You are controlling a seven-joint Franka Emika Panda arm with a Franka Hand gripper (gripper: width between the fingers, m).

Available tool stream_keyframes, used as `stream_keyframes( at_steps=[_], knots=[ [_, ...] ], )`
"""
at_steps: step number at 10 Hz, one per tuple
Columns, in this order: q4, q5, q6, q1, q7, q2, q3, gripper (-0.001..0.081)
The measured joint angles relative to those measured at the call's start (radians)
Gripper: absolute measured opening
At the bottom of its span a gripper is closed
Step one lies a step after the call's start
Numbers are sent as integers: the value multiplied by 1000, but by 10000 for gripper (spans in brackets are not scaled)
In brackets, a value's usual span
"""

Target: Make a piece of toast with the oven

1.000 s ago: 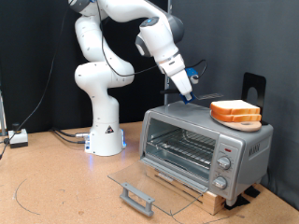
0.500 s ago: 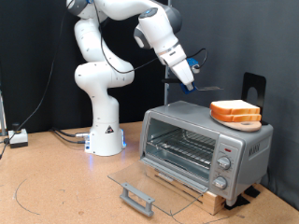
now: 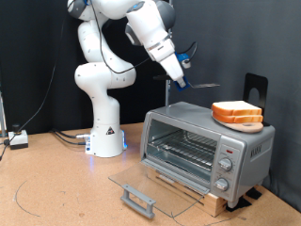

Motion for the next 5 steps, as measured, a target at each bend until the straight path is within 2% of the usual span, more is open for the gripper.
stream_keyframes(
  at_steps=[3,5],
  knots=[
    [3,-95,-77,-106,20,-18,-49,425],
    [5,-123,-122,-142,-37,-19,-120,425]
  ],
)
